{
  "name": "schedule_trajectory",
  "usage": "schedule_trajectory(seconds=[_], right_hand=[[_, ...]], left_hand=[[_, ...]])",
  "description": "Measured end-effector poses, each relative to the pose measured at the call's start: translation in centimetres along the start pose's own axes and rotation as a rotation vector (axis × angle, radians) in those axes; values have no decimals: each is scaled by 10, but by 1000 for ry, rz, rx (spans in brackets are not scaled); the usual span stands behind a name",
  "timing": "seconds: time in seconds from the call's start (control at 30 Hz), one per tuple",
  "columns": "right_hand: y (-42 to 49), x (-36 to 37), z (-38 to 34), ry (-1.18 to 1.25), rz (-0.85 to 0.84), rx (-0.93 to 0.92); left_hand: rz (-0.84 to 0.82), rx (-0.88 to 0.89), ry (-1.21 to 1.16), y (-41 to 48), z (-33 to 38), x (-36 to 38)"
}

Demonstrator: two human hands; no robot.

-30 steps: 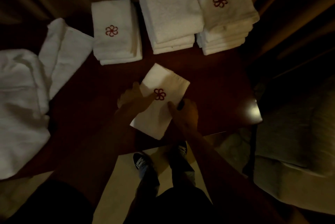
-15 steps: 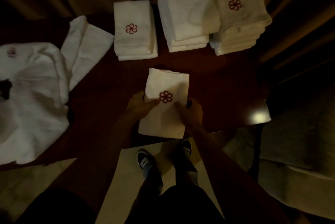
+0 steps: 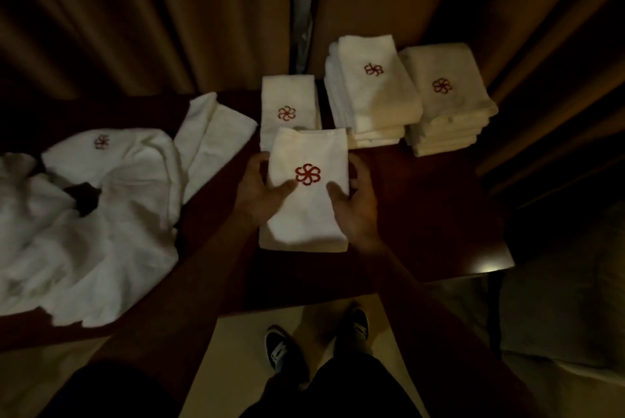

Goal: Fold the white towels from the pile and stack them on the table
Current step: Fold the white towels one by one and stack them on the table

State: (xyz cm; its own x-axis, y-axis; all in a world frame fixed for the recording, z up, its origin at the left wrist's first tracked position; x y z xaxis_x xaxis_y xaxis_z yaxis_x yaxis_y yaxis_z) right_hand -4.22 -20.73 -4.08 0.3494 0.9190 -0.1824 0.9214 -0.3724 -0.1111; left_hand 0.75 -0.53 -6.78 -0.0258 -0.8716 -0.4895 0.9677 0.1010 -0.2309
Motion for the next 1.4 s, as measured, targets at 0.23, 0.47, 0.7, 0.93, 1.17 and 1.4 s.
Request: schedule_trajectory(seconds=[0.23, 0.47, 0.7, 0.93, 1.17, 1.4], right_hand=[[24, 33, -31, 15, -120, -97], [70, 58, -45, 5, -138, -135], [156, 80, -43, -84, -136, -114], [225, 103, -34, -351, -147, -66], [241, 114, -14, -546, -191, -2], [237, 117, -12, -593, -153, 33]], left_hand=[[75, 238, 60, 15, 34, -49], [113, 212, 77, 62, 44, -59], [94, 140, 54, 139, 55, -44], [61, 111, 1, 209, 55, -26], [-9, 41, -8, 233, 29, -10], [-31, 34, 65, 232, 23, 0]])
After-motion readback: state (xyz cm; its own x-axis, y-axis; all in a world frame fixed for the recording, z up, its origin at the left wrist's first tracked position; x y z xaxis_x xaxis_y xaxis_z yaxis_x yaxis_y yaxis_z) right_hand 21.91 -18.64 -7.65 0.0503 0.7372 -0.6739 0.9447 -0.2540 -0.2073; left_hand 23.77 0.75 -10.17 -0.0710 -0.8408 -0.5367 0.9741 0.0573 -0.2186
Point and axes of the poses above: each hand's wrist, its own y-axis towards the middle knuckle, its own x-axis out of the palm, z = x × y, the point moved 5 cm from there along y, towards the middle knuckle, and after that the axes turned 6 degrees about y, right-handed, at the moved point
